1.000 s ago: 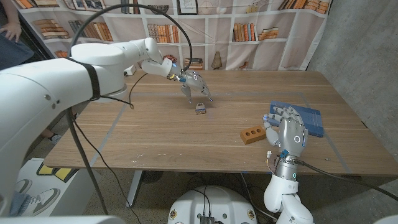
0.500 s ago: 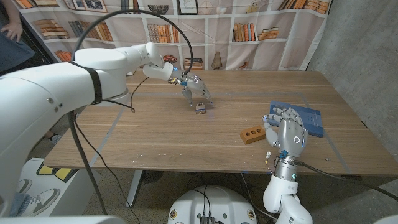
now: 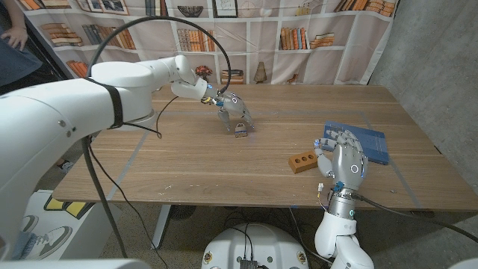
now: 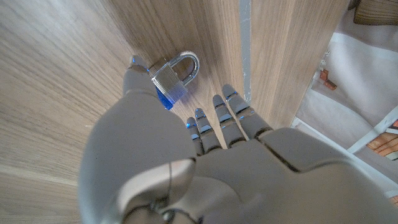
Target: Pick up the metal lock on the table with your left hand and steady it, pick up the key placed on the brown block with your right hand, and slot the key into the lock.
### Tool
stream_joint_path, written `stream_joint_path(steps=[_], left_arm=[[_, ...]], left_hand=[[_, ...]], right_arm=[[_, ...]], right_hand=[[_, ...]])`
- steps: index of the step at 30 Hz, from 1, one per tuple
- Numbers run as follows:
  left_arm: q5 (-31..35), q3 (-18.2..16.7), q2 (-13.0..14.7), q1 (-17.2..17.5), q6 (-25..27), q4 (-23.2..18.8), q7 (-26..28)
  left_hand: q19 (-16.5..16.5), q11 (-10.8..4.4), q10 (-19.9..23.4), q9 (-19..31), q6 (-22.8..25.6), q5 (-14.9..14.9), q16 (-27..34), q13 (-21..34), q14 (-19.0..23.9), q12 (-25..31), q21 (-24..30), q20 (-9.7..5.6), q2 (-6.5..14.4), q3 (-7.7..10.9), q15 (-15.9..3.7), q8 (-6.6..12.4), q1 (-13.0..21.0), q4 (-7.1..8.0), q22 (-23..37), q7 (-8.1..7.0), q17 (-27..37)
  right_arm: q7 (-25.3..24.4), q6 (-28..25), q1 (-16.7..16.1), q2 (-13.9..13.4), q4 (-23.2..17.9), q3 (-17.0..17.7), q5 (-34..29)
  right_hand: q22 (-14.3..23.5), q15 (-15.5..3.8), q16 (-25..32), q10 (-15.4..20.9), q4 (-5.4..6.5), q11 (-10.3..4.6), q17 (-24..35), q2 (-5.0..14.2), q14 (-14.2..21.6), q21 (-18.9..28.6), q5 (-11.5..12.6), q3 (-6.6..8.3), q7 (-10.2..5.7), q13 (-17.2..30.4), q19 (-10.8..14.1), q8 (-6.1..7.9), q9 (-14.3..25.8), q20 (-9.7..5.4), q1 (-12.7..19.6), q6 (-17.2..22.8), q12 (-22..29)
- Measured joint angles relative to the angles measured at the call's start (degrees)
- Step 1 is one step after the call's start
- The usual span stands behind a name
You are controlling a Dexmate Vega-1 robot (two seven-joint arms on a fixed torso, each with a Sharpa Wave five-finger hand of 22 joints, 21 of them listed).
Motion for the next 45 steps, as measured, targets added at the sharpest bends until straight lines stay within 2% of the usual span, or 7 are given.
stream_joint_path(steps=[17, 26, 30, 38, 45], left_arm=[[-0.56, -0.99, -0.38, 1.24, 1.63, 0.19, -3.17], [-1.37, -1.58, -0.43, 1.78, 2.25, 0.23, -4.15], [-1.89, -1.88, -0.41, 1.97, 2.5, 0.26, -4.57], [-2.59, -2.37, -0.3, 2.49, 2.82, 0.3, -5.23], [-2.97, -2.49, -0.36, 2.8, 3.01, 0.34, -5.7]], left_hand=[[0.72, 0.2, 0.78, 0.0, 0.91, -0.59, 0.0, 0.0, 0.48, 0.0, 0.0, -0.1, 0.69, 0.0, -0.13, 0.22, 0.69, -0.01, 0.0, 0.3, 0.0], [1.15, 0.2, 0.78, 0.0, 1.29, -0.59, 0.0, 0.0, 0.7, 0.0, 0.0, 0.31, 0.69, 0.0, 0.09, 0.22, 0.68, -0.01, 0.0, 0.43, 0.0], [1.43, -0.06, 1.05, 0.0, 1.63, -0.59, 0.0, 0.0, 1.02, 0.0, 0.0, 0.0, 0.68, 0.0, -0.06, 0.22, 0.68, -0.01, 0.0, 0.41, 0.0], [2.49, -0.13, 2.56, 0.0, 3.06, -0.99, 0.34, 0.0, 2.32, 0.04, 0.01, -0.01, 1.61, 0.0, 0.06, 0.64, 0.98, -0.01, 0.0, 0.41, 0.0], [4.01, -0.83, 5.14, 0.0, 5.63, -0.99, 0.52, -0.01, 4.78, 0.72, 0.28, -0.11, 2.18, 0.25, -0.14, 0.88, 1.55, 0.23, 0.0, -0.3, 0.0]], right_arm=[[0.0, -0.95, -1.26, 0.25, -0.95, -0.27, -0.48], [0.0, -1.28, -1.22, 0.28, -1.08, -0.66, -0.5], [0.0, -1.34, -0.96, 0.28, -1.08, -0.87, -0.5], [0.0, -1.49, -0.26, -0.05, -0.8, -1.35, 0.0], [0.0, -1.52, -0.05, -0.11, -0.65, -1.48, 0.27]], right_hand=[[0.0, 0.0, 0.0, 0.0, 0.18, 0.0, 0.0, 0.44, 0.0, 0.0, 0.22, -0.18, 0.02, 0.0, 0.0, -0.06, -0.02, 0.0, 0.46, -0.02, 0.04], [0.0, 0.0, 0.0, 0.0, 0.31, 0.0, 0.0, 0.44, 0.0, 0.0, 0.21, -0.31, 0.02, 0.0, 0.0, -0.18, -0.05, 0.0, 0.46, -0.03, 0.04], [0.0, 0.01, 0.0, 0.0, 0.32, 0.0, 0.0, 0.44, 0.0, 0.0, 0.21, -0.63, 0.03, 0.0, 0.0, -0.19, -0.03, 0.0, 0.46, -0.03, 0.04], [0.0, 0.0, 0.0, 0.0, 0.39, 0.0, 0.0, 0.43, -0.01, 0.0, 0.24, -0.71, 0.11, 0.0, 0.23, -0.3, 0.28, -0.19, 0.46, -0.12, 0.04], [0.0, 0.01, 0.0, 0.0, 0.39, 0.0, 0.0, 0.43, -0.01, 0.0, 0.44, -0.71, 0.11, 0.0, 0.41, -0.41, 0.28, 0.0, 0.46, -0.12, 0.04]])
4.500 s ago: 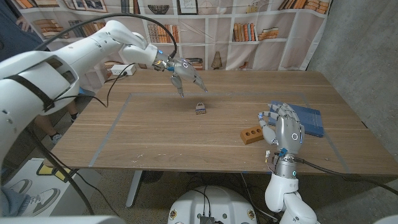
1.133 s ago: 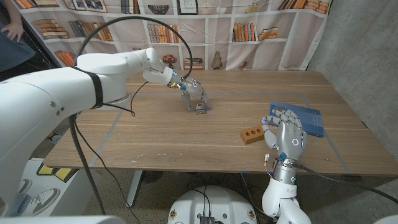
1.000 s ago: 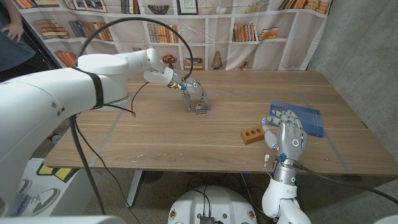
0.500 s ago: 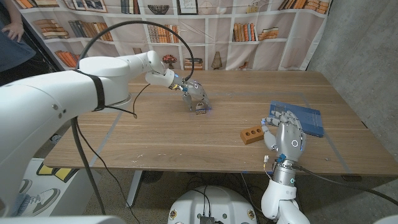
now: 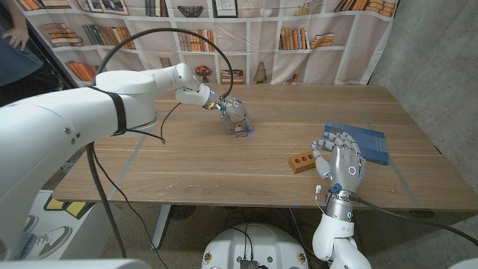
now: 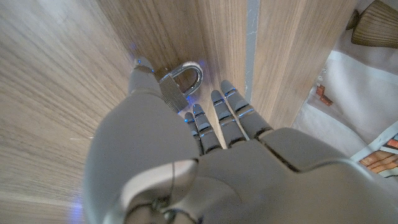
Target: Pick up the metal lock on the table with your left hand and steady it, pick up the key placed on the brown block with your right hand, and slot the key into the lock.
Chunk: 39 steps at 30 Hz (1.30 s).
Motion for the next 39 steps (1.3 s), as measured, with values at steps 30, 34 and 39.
stream_joint_path(steps=[30, 34, 39], left_arm=[[-1.69, -0.14, -0.86, 0.69, -0.44, 0.09, -1.12], [-2.04, -0.3, -0.85, 0.94, -0.22, 0.1, -1.64], [-2.74, -0.49, -0.72, 1.18, 0.09, 0.11, -2.3]], left_hand=[[3.86, -0.22, 6.31, 0.0, 6.54, -0.63, 0.53, 0.0, 5.75, 0.61, 0.67, -0.19, 1.45, 0.24, -0.2, 1.46, 1.45, 0.23, 0.0, -0.42, -0.04], [3.86, -0.22, 6.31, -0.02, 6.54, -0.93, 0.44, 0.0, 6.24, 0.61, 0.67, -0.19, 1.45, 0.24, -0.32, 1.46, 1.45, 0.23, 0.0, -0.42, 0.04], [5.86, -0.42, 8.39, -0.02, 8.82, -0.93, 0.5, 0.0, 8.68, 0.61, 0.68, -0.45, 1.81, 0.24, -0.46, 1.43, 1.82, 0.23, 0.0, -0.41, 0.03]], right_arm=[[0.0, 1.11, -0.32, 0.64, 0.48, 0.9, -0.55], [0.0, 1.11, -0.01, 0.41, 0.52, 0.74, -0.55], [0.0, 1.11, 0.44, 0.06, 0.61, 0.41, 0.51]], right_hand=[[-0.15, 0.0, 0.0, 0.0, 0.24, 0.0, 0.0, 0.34, 0.0, 0.0, -0.04, -0.87, 0.06, 0.0, -0.01, 0.17, -0.04, 0.0, 0.29, -0.07, 0.0], [-0.15, 0.0, 0.0, 0.0, 0.24, 0.0, 0.0, 0.42, 0.0, 0.0, 0.21, -0.87, -0.13, 0.0, -0.01, 0.1, -0.04, 0.0, 0.2, 0.12, -0.26], [-0.15, 0.0, 0.0, 0.0, 0.24, 0.0, 0.0, 0.46, 0.0, 0.0, 0.21, -0.87, -0.13, 0.0, -0.01, 0.01, -0.03, 0.0, 0.16, 0.12, -0.26]])
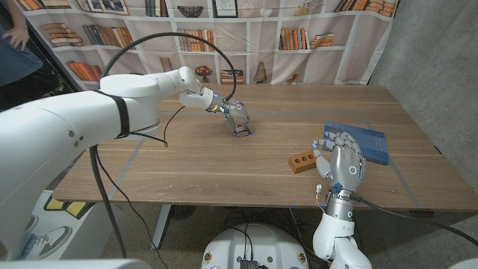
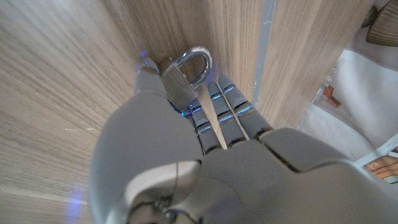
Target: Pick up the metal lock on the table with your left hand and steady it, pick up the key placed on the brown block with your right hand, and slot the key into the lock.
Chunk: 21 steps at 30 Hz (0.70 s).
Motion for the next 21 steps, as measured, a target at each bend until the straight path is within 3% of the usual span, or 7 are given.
stream_joint_path(steps=[5, 9, 21], left_arm=[[-1.14, -0.4, 0.18, 0.44, 0.18, 0.0, -1.06], [-2.11, -0.63, 0.29, 0.72, 0.19, 0.0, -1.85], [-5.59, -1.19, 0.9, 1.99, 0.11, -0.1, -4.11]], left_hand=[[4.41, -0.13, 4.41, 0.0, 4.25, -0.29, 0.55, 0.0, 5.58, 0.24, 1.19, -0.37, 0.98, 0.16, -0.59, 0.68, 1.01, 0.16, 0.0, -0.05, -0.16], [6.96, 0.65, 7.16, 0.0, 7.47, -0.5, 0.54, 0.0, 8.68, 0.33, 1.61, -0.66, 0.9, 0.28, -1.27, 1.33, 1.83, 0.28, 0.0, 0.26, -0.17], [10.57, 0.93, 11.55, 0.0, 12.09, -0.94, 0.49, 0.0, 13.57, 0.53, 2.26, -1.56, 0.91, 0.41, -2.68, 1.99, 2.9, 0.41, 0.0, 0.01, -0.32]], right_arm=[[0.0, -0.28, 0.45, -0.47, 0.01, -0.38, 0.48], [0.0, -0.49, 0.78, -0.87, 0.0, -0.67, 0.64], [0.09, -1.56, 1.69, -1.92, -0.39, -1.69, 1.46]], right_hand=[[0.0, 0.0, 0.0, 0.0, -0.08, 0.0, 0.0, 0.01, 0.0, 0.0, 0.0, -0.55, 0.0, 0.0, 0.0, -0.01, 0.01, 0.0, 0.01, 0.0, 0.0], [0.0, 0.0, 0.0, 0.0, -0.08, 0.0, 0.0, 0.16, 0.0, 0.0, 0.0, -0.55, 0.01, 0.0, 0.0, -0.1, 0.02, 0.0, 0.16, 0.0, 0.0], [0.01, 0.0, 0.0, 0.0, 0.16, 0.0, 0.0, 0.3, 0.0, 0.0, -0.03, -0.79, 0.02, 0.0, 0.0, 0.17, 0.0, 0.0, 0.3, -0.02, 0.03]])
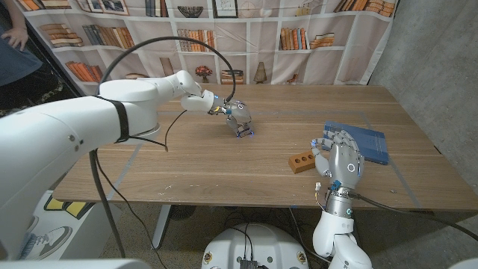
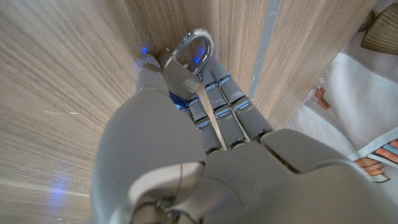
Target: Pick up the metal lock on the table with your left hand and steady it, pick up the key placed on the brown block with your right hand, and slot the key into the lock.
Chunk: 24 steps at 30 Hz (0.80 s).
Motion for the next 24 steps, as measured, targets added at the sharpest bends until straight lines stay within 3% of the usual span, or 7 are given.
stream_joint_path(steps=[6, 11, 24], left_arm=[[-1.98, -0.18, 0.28, 0.46, -0.02, -0.06, -1.2], [-3.02, -0.19, 0.44, 0.72, -0.02, -0.09, -1.52], [-5.57, -0.19, 0.33, 0.64, -0.29, -0.16, -2.04]], left_hand=[[2.09, -0.01, 2.02, -0.01, 1.42, -0.42, -0.17, 0.0, 2.12, 0.1, 0.17, -0.73, 0.37, 0.88, 0.25, 0.61, 0.82, -0.44, 0.0, -0.22, 0.0], [2.18, 0.31, 2.61, -0.01, 1.73, -0.43, -0.17, -0.01, 2.43, 0.11, 0.44, -0.64, 0.37, 1.06, 0.56, 0.71, 0.82, -0.42, 0.0, -0.34, 0.06], [2.18, -0.6, 3.86, 0.27, 4.05, -0.87, -0.55, 0.03, 3.16, 0.1, 0.45, -0.64, -0.16, 1.2, -0.16, 0.71, 1.35, -0.28, 0.0, -0.4, 0.08]], right_arm=[[0.09, -0.67, 0.39, -0.35, -0.24, -0.53, 0.28], [0.19, -1.3, 0.65, -0.62, -0.52, -0.93, 0.33], [0.23, -2.4, 0.89, -0.78, -0.97, -1.4, 0.22]], right_hand=[[0.0, 0.0, 0.0, 0.0, -0.14, 0.0, 0.0, 0.0, 0.0, 0.0, 0.0, -0.15, 0.0, 0.0, 0.0, 0.0, -0.03, 0.0, 0.0, 0.0, 0.0], [0.0, 0.0, 0.0, 0.0, -0.16, 0.0, 0.0, -0.01, 0.0, 0.0, 0.0, -0.16, 0.01, 0.0, 0.0, -0.01, 0.01, 0.0, 0.0, -0.01, 0.0], [0.0, 0.0, -0.06, 0.0, 0.08, 0.0, 0.0, 0.16, 0.0, 0.0, 0.23, -0.4, 0.02, 0.0, 0.0, 0.13, 0.52, 0.0, 0.31, -0.21, 0.01]])
